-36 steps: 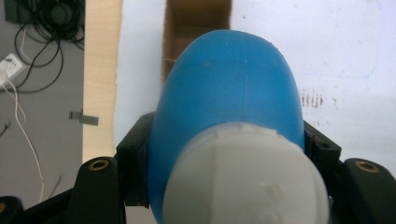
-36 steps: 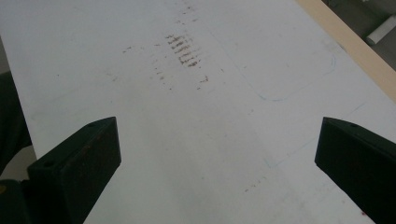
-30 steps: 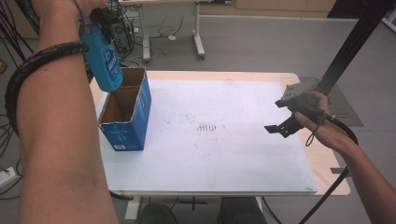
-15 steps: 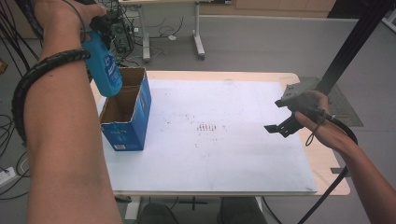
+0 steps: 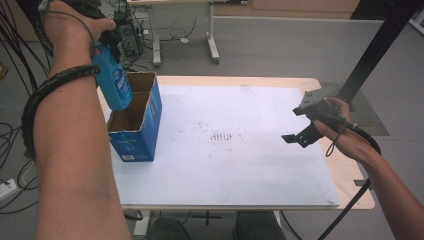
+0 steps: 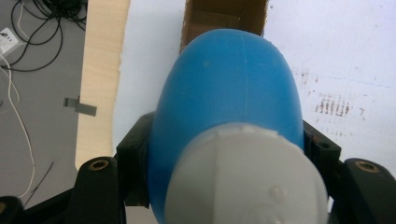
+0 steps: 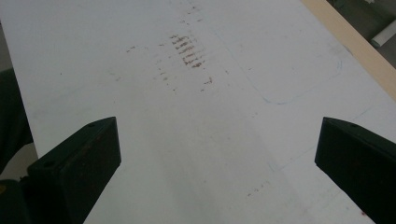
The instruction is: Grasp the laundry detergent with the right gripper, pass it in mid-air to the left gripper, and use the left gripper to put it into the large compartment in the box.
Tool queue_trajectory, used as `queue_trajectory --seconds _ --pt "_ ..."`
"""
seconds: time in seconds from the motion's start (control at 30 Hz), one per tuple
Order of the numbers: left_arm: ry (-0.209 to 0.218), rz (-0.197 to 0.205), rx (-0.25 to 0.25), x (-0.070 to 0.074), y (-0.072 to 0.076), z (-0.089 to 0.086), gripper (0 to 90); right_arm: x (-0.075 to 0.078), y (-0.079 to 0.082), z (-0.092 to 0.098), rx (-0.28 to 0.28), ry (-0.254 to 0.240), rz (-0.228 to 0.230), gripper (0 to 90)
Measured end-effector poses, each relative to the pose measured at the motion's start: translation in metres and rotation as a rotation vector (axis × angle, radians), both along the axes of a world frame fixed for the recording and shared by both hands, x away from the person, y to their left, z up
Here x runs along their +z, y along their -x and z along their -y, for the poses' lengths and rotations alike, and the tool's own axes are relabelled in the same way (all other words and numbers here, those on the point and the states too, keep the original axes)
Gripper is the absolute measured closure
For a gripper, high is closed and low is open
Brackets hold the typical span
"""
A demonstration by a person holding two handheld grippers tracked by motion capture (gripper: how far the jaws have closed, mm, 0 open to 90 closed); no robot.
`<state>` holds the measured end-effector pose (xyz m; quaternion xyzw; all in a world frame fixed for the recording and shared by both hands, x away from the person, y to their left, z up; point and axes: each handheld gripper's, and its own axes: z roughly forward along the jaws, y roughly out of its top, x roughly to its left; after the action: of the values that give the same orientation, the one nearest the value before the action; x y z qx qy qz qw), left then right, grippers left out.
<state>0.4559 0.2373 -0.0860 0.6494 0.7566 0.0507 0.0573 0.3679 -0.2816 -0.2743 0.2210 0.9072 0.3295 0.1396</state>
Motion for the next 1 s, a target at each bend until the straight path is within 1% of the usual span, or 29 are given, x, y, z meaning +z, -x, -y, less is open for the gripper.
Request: queue_trajectory --seconds 0.4,0.57,0.77,0.83,1.0 --pt "0.001 0.001 0.001 -0.036 -0.004 -0.003 36.4 0.002 -0.002 -0.002 0.001 0.010 0.009 0.2" --pt "0.026 -0.007 -0.007 -0.050 -0.006 -0.002 36.4 0.000 -0.002 -0.004 0.002 0.019 0.008 0.2" --pt "0.018 -0.012 -0.027 -0.068 -0.008 0.001 36.4 -0.001 -0.002 -0.006 0.004 0.026 0.012 0.3" --pt "0.020 -0.016 -0.030 -0.076 -0.008 0.001 36.4 -0.001 -0.003 -0.006 0.001 0.032 0.025 0.3" --pt "0.020 -0.027 -0.037 -0.094 -0.008 0.001 36.4 -0.002 -0.003 -0.006 -0.007 0.030 0.025 0.3"
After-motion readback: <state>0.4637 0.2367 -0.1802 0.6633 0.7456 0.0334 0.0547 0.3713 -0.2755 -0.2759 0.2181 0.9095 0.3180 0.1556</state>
